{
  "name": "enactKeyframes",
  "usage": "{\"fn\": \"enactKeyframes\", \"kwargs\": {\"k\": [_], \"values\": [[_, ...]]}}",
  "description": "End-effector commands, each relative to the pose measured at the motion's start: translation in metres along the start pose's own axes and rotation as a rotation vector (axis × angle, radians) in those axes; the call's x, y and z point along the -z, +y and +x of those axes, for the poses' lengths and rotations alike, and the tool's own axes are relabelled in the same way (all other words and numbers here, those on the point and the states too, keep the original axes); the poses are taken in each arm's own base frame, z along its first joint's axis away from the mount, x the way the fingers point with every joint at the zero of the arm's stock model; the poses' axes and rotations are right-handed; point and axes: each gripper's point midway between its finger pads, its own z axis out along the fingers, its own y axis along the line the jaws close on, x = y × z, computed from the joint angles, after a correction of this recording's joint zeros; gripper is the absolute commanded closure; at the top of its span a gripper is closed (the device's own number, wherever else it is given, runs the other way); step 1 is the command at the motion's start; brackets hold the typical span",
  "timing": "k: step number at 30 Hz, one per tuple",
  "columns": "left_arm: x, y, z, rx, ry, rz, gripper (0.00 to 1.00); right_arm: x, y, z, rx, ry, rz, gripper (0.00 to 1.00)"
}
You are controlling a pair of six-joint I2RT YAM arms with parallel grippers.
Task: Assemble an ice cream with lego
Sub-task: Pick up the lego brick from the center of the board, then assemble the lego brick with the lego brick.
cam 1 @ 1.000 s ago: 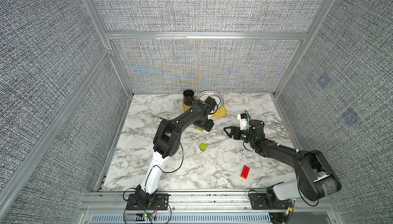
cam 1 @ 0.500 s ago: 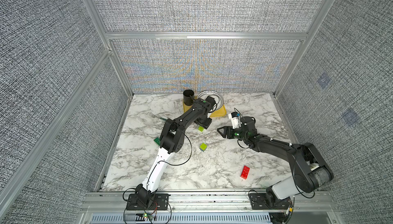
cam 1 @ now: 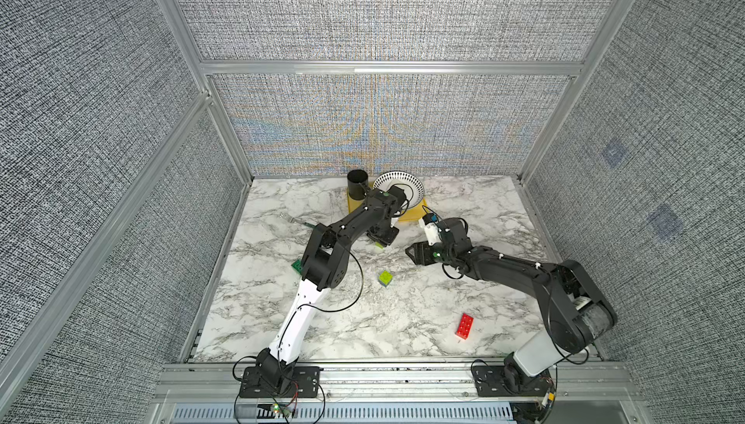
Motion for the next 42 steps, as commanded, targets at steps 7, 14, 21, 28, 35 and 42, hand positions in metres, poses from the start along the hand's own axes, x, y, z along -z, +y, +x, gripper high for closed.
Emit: {"fn": "enactKeyframes", "kwargs": {"k": [7,14,21,28,35,42], "values": [[0.012,-0.002,-0.003,-0.005,-0.022,0.024,0.93,-0.006,0.007,0.006,0.06,0.035,0.007,0.3],[0.043,-0.007,0.006,0.02,-0.06,0.058,0.98,-0.004,0.003,0.005,0.042,0.026,0.017,0.3],[0.074,-0.025,0.061,0.007,-0.077,0.132,0.98,0.005,-0.015,-0.001,-0.049,-0.02,0.033,0.3],[0.082,-0.055,0.113,-0.093,-0.057,0.155,0.98,0.005,-0.025,-0.001,-0.108,-0.024,0.025,0.3],[0.07,-0.073,0.116,-0.148,-0.056,0.158,0.98,-0.001,-0.024,0.005,-0.116,-0.001,0.011,0.3],[0.059,-0.083,0.106,-0.158,-0.033,0.144,0.98,-0.001,-0.023,0.005,-0.115,0.001,0.003,0.3]]}}
